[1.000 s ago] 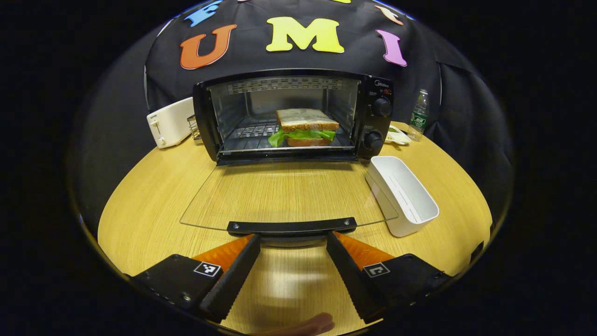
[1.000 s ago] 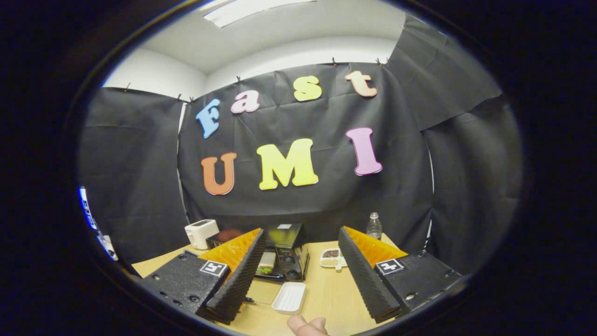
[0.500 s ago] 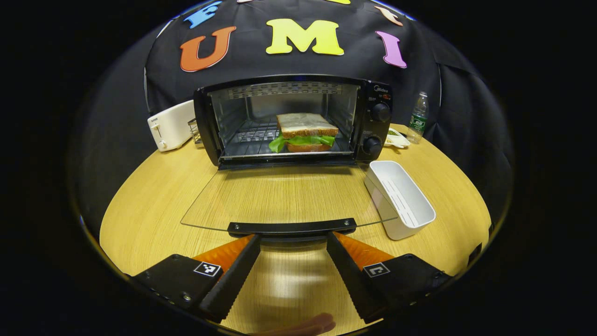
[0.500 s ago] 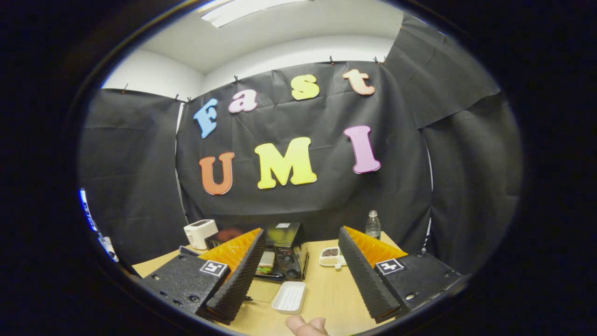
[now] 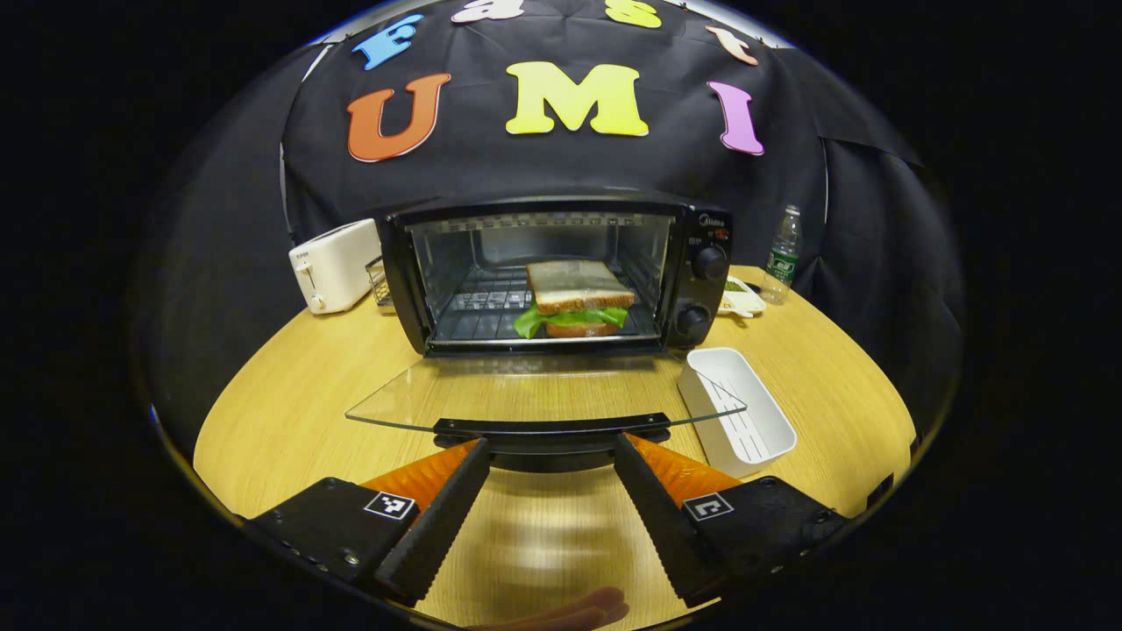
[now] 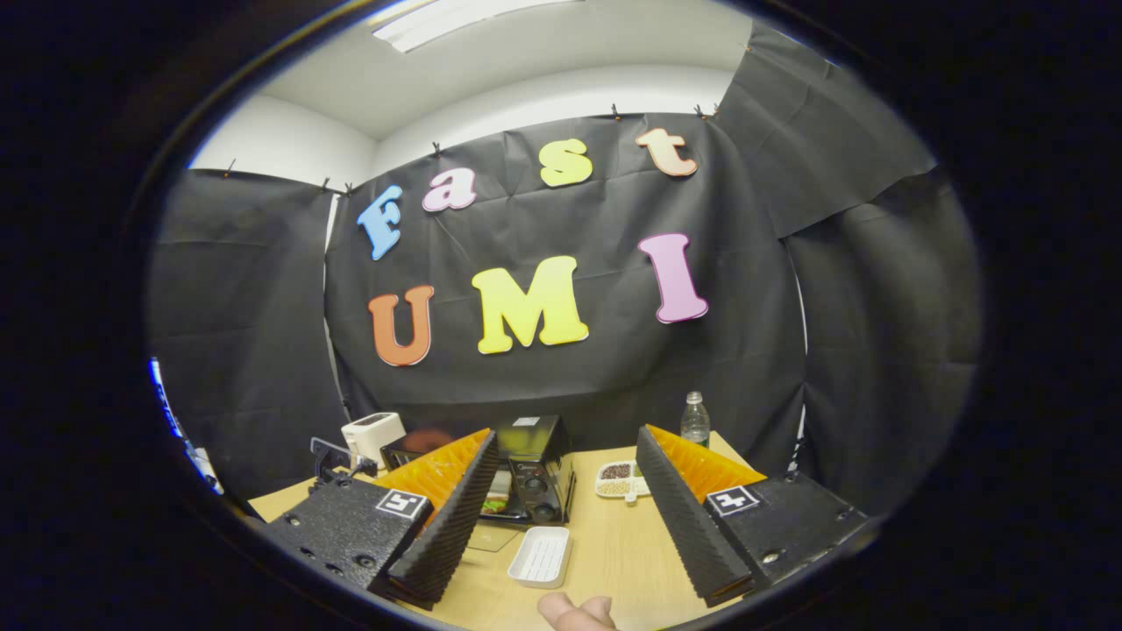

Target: Open the electric oven with the left hand, put the food in, and close the electric oven.

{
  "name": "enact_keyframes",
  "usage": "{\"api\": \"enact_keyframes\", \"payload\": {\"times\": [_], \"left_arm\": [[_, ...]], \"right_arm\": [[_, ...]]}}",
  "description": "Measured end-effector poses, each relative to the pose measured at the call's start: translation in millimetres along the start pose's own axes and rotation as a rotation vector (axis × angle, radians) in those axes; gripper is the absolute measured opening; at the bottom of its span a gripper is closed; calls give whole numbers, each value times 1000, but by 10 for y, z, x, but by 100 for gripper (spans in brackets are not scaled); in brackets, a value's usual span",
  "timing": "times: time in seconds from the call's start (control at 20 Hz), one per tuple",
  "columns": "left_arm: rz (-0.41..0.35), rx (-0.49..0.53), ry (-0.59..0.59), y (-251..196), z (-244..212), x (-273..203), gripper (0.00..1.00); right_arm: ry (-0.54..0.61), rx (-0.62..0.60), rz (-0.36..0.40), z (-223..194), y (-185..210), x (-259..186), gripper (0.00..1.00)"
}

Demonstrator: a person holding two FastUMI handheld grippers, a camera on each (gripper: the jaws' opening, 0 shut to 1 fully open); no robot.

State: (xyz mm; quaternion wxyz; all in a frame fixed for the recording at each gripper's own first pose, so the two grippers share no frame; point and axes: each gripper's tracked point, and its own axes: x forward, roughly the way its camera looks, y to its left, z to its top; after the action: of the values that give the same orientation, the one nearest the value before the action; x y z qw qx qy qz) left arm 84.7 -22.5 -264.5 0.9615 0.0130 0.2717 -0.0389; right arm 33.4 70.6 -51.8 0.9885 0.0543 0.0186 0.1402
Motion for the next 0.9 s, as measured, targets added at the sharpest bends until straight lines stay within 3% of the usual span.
{"api": "enact_keyframes", "payload": {"times": [0.05, 0.1, 0.15, 0.4, 0.6, 0.9], "left_arm": [[-2, 1, -17, 11, 67, -5, 95], [-2, 4, -32, 19, 143, -13, 88], [-3, 9, -47, 22, 230, -12, 97], [-12, 16, -135, 54, 682, 7, 97], [-17, 2, -166, 92, 997, 137, 98], [-5, 2, -177, 176, 1319, 459, 97]], "right_arm": [[-1, -1, 1, 0, 2, -2, 96], [-3, -2, 0, -2, -6, -18, 96], [-5, -3, 0, 2, 2, -13, 96], [-6, -11, -2, 7, -16, -23, 96], [-4, -24, -19, 6, -89, -25, 100], [3, -47, -50, -11, -218, -52, 96]]}}
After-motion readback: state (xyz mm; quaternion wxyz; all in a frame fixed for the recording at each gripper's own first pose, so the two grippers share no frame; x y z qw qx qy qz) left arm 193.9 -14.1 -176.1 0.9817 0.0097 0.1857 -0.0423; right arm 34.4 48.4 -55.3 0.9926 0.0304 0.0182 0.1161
